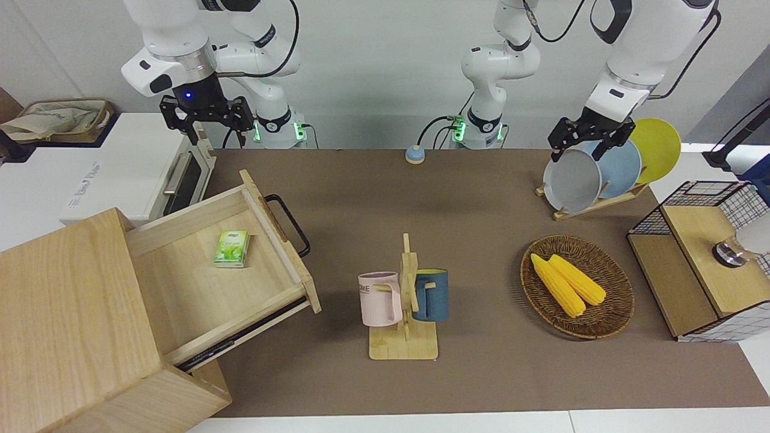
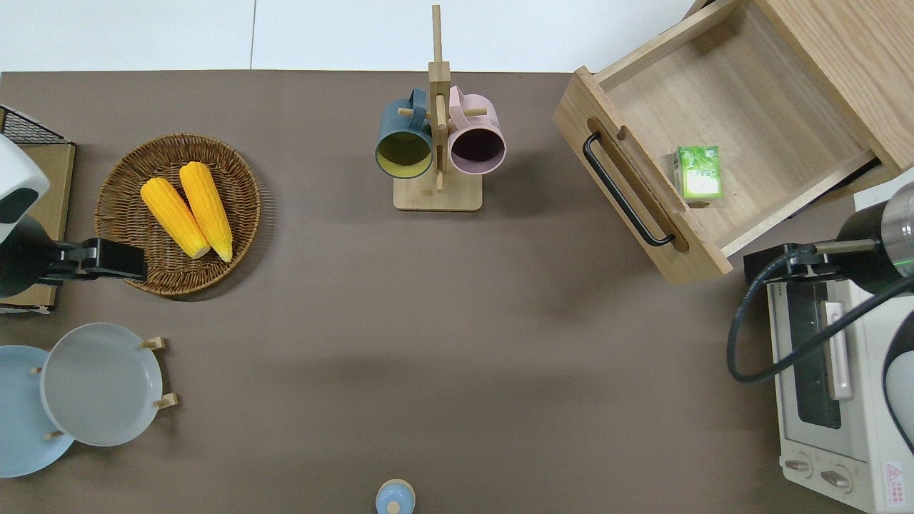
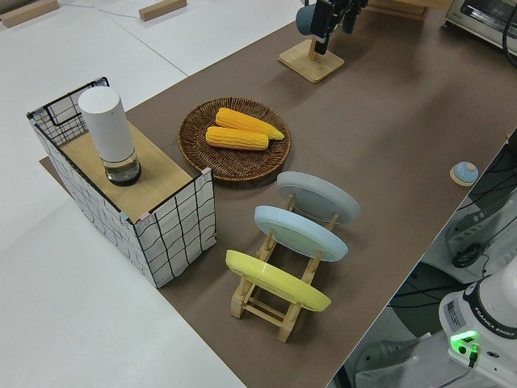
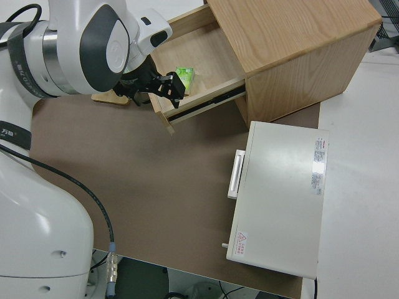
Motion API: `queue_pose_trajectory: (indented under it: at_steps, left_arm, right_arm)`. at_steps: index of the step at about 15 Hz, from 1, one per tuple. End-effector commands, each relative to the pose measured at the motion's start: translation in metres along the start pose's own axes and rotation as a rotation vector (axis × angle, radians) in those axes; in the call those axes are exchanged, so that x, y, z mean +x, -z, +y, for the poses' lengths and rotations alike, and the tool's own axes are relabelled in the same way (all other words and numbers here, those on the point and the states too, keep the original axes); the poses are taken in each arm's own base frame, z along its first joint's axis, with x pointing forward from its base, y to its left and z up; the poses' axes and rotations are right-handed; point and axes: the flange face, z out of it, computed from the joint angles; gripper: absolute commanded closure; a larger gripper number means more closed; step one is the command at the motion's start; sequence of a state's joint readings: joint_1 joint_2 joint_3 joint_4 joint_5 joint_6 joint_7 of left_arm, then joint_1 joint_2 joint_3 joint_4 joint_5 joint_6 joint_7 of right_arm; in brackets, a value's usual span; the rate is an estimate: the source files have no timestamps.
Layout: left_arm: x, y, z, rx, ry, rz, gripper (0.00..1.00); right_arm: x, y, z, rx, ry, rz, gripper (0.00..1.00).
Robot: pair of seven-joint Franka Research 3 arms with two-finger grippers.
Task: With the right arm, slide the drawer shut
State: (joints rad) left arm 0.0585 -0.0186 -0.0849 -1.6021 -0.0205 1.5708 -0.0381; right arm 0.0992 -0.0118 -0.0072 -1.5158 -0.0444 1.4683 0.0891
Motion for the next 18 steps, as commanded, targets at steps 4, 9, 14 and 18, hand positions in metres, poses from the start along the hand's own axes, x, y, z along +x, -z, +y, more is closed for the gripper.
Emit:
queue_pose_trajectory:
  at_steps: [4,9,14,18]
  left_arm:
    - [-0.0032,0.0047,0.0003,0.013,-0.010,0.005,0.00]
    - [-0.0027,0.0039,-0.0006,0.013,-0.007,0.004,0.00]
    - [-0.0031,0.0047,0.0003,0.013,-0.010,0.005,0.00]
    - [-0.0031,0.0047,0.0003,0.013,-0.010,0.005,0.00]
  right_arm:
    - [-0.0046,0.0020,0.0058,0.012,-0.006,0.008,0.017]
    - [-0.0046,0.0022,0.0044,0.010,-0.008,0.010,0.104]
    - [-0.0051,0.0016,0.0059,0.004,-0.007,0.004,0.775]
    - [-0.0061,0.0010,0.0043,0.003,-0.018,-0.003,1.000]
